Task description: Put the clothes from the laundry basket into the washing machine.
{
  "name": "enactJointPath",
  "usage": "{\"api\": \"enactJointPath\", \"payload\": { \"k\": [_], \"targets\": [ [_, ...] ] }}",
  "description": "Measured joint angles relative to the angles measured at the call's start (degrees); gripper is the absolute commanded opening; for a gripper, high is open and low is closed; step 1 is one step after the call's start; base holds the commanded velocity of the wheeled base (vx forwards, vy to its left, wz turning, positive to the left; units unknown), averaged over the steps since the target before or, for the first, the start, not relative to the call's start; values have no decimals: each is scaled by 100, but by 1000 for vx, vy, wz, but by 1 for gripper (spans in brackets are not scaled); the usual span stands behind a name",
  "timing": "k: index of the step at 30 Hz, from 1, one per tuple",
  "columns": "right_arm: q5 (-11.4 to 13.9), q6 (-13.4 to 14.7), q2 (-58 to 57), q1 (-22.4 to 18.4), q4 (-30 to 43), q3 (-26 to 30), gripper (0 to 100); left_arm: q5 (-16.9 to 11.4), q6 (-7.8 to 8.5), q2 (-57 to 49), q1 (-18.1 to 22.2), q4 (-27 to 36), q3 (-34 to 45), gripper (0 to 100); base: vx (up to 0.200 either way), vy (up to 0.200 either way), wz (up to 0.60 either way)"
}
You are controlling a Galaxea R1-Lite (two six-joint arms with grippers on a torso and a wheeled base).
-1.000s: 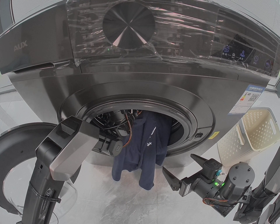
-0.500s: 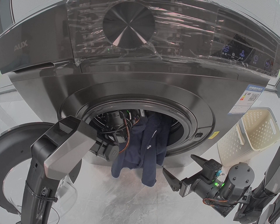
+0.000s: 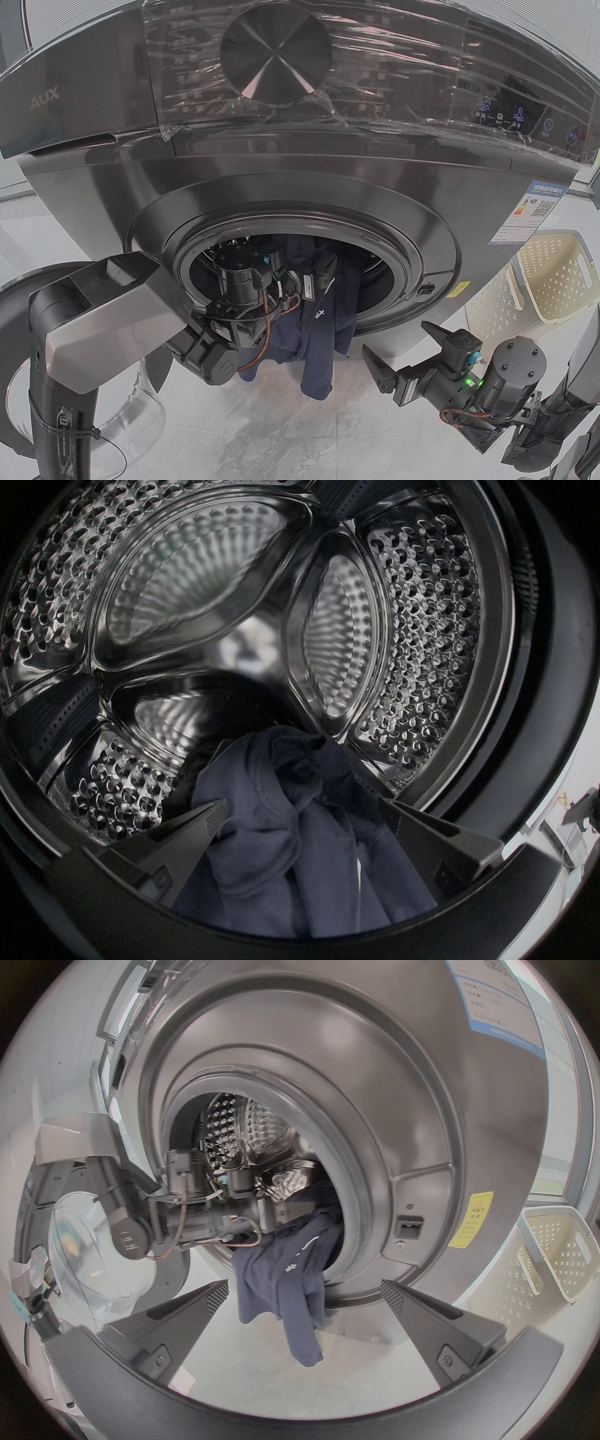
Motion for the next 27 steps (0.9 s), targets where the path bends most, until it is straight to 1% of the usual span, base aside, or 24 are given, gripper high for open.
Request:
{"api": "enactJointPath", "payload": {
  "k": [2,4,7,12,17,18,27],
  "targets": [
    [-88,-72,5,-85,0,-5,100,-35,0,-46,-13,-18,154,100,0,0,0],
    [-169,-202,27,-182,0,-11,100,-95,7,-85,-30,-2,339,100,0,0,0],
    [-219,-321,90,-286,2,-11,100,-141,29,-127,-33,72,603,100,0,0,0],
    [-230,-350,165,-302,0,9,100,-194,51,-100,-38,127,885,100,0,0,0],
    [-233,-345,195,-291,2,22,100,-187,54,69,-38,107,894,100,0,0,0],
    [-233,-345,200,-286,2,20,100,-174,57,116,-35,101,855,0,0,0,0],
    [-233,-332,210,-258,2,9,100,-145,41,452,74,224,227,0,0,0,0]
  ]
}}
